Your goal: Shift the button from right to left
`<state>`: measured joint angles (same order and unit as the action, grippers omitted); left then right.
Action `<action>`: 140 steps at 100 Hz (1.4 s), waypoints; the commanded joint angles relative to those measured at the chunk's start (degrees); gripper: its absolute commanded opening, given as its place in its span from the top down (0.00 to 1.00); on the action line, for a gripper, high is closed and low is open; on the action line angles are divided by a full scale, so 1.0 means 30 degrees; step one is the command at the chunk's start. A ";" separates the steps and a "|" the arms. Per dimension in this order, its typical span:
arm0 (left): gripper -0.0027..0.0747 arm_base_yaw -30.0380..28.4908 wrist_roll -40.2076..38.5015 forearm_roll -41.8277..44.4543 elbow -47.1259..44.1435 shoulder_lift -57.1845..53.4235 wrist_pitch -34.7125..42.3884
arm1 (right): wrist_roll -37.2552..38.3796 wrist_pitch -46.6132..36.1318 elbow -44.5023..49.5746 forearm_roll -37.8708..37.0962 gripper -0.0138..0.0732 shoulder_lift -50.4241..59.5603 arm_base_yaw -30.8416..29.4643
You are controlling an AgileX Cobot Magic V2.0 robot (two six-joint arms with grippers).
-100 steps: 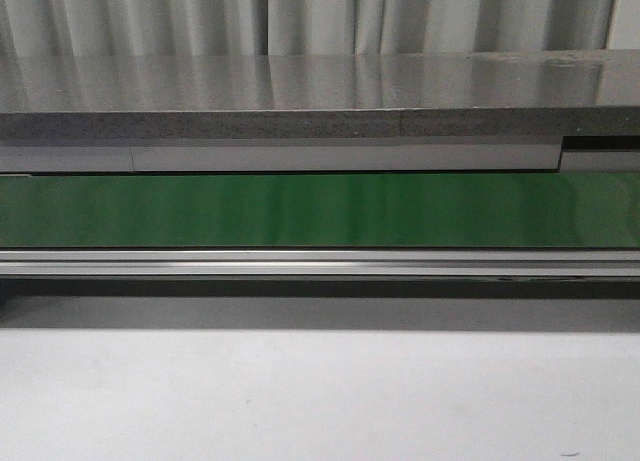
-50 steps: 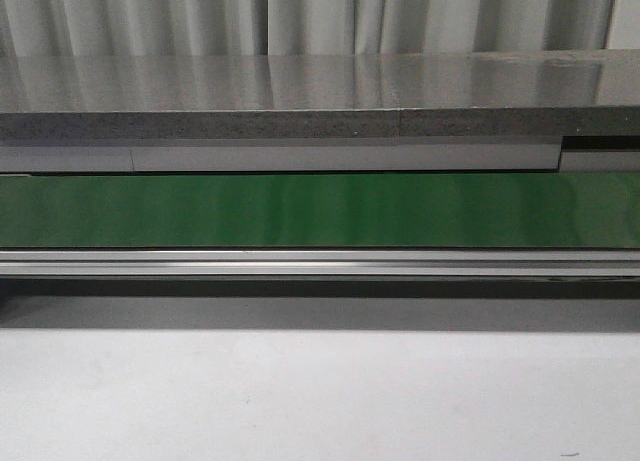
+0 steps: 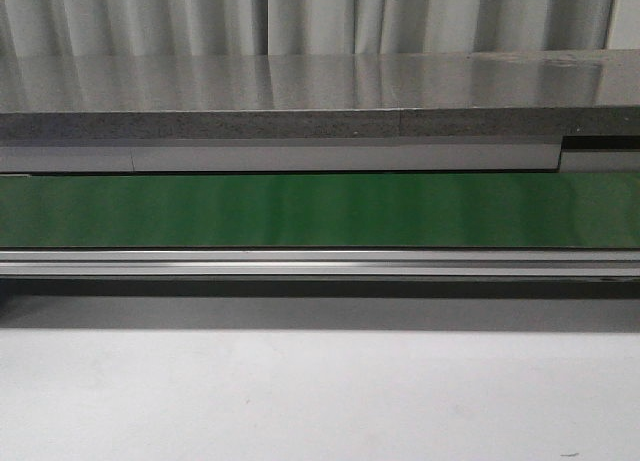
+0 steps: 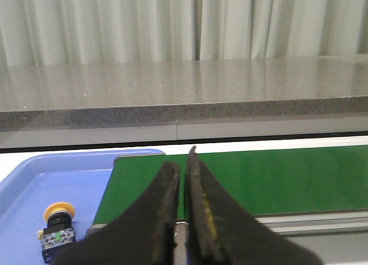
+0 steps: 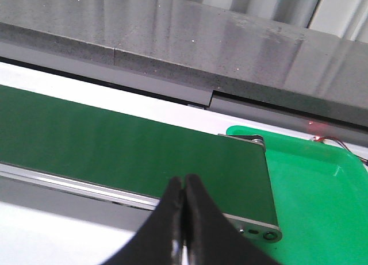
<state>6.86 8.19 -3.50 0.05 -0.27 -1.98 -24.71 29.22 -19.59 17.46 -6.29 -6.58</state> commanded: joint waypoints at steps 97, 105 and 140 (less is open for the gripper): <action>0.96 0.0099 -0.0207 -0.0195 -0.0768 -0.0708 0.1502 | 0.7292 -0.8067 0.6056 -0.6535 0.91 0.2594 0.3705; 0.96 0.0099 -0.0207 -0.0195 -0.0768 -0.0708 0.1502 | 0.7529 -0.8718 0.6606 -0.6535 0.91 0.2594 0.3785; 0.96 0.0099 -0.0207 -0.0195 -0.0768 -0.0708 0.1502 | 0.7868 -0.8971 0.7110 -0.6535 0.91 0.2594 0.3806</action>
<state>6.86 8.19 -3.50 0.05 -0.27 -1.98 -1.48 7.74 1.61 -1.57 0.53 4.77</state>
